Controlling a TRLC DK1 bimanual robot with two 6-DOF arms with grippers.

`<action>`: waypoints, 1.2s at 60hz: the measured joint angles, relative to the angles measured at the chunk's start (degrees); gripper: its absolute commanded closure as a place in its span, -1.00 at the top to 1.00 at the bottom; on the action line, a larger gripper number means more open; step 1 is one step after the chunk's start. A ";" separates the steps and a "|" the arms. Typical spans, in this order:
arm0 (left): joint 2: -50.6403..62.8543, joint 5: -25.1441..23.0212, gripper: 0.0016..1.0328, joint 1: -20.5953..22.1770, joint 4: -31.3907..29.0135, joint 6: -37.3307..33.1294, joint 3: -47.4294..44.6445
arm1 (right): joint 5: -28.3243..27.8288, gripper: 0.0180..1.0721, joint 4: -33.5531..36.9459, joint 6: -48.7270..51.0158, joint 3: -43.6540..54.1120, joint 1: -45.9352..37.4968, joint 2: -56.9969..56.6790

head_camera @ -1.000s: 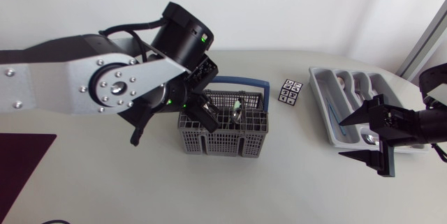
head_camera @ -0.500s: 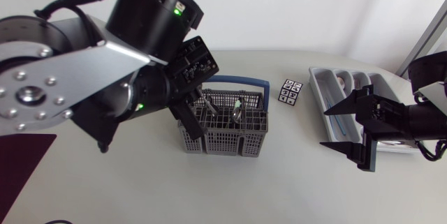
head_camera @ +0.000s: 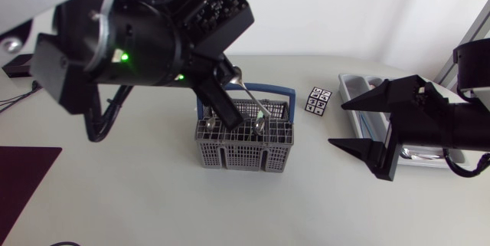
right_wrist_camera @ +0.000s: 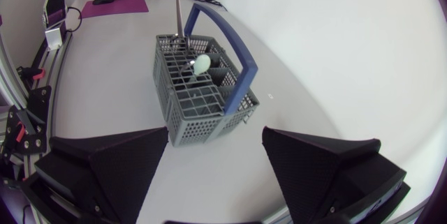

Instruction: Transfer all utensils from the basket to the drawer tray.

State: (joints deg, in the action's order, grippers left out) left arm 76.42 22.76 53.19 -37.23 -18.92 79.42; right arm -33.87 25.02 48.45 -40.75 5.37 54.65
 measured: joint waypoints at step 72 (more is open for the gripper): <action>12.59 -21.31 -0.93 -8.52 -10.47 14.69 12.90 | 25.40 -0.81 -18.86 -20.39 -8.81 32.04 13.25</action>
State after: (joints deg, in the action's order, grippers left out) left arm 89.01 1.45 44.66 -47.70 -4.23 92.31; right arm -8.47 6.15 28.05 -49.56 37.41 67.90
